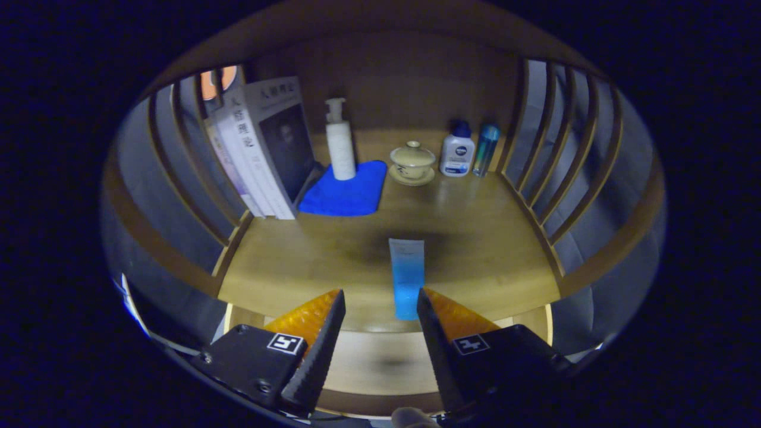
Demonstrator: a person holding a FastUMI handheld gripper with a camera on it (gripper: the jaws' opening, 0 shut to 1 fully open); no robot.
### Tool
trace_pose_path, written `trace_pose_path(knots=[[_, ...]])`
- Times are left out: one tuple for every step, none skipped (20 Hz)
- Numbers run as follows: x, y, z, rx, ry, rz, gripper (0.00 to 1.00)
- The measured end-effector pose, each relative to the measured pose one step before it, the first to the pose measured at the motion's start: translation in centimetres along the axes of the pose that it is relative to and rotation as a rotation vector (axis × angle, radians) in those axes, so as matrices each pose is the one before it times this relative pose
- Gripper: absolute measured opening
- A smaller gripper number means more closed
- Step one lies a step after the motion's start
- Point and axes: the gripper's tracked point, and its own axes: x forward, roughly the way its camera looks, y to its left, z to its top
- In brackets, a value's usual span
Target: Pull open the drawer, take out the items inside it, and place them on the countertop above the cabinet.
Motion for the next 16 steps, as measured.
trace_pose_path(knots=[[-0.792, 0.301, -0.283, -0.00770, -0.02286, 0.00789, 0.77], [-0.728, 0.260, -0.261, -0.00805, -0.02793, 0.00633, 0.77], [-0.851, 0.140, -0.262, -0.01146, -0.03118, 0.00070, 0.77], [-0.790, 0.201, -0.251, -0.00823, -0.03374, 0.00432, 0.77], [-0.854, 0.309, -0.271, -0.00231, -0.03605, 0.00512, 0.77], [-0.724, 0.210, -0.410, -0.00362, -0.02991, 0.00875, 0.77], [-0.869, 0.236, -0.473, -0.00292, -0.02859, 0.00964, 0.77], [-0.894, 0.306, -0.432, 0.00111, -0.03013, 0.01025, 0.77], [-0.962, 0.244, -0.382, -0.00625, -0.02922, 0.00973, 0.77], [-0.924, 0.092, -0.402, -0.00962, -0.03089, 0.00181, 0.77], [-1.011, 0.096, -0.355, -0.00455, -0.03238, 0.00508, 0.77], [-1.041, 0.163, -0.343, 0.00459, -0.03168, 0.00637, 0.77], [-0.836, 0.153, -0.276, 0.00429, -0.03307, 0.00775, 0.79], [-1.078, -0.121, -0.244, 0.00536, -0.02987, -0.00033, 0.81], [-1.016, -0.125, -0.195, 0.00311, -0.03806, 0.00114, 0.83], [-0.668, -0.501, -0.032, 0.00138, -0.03365, -0.01055, 0.91]])
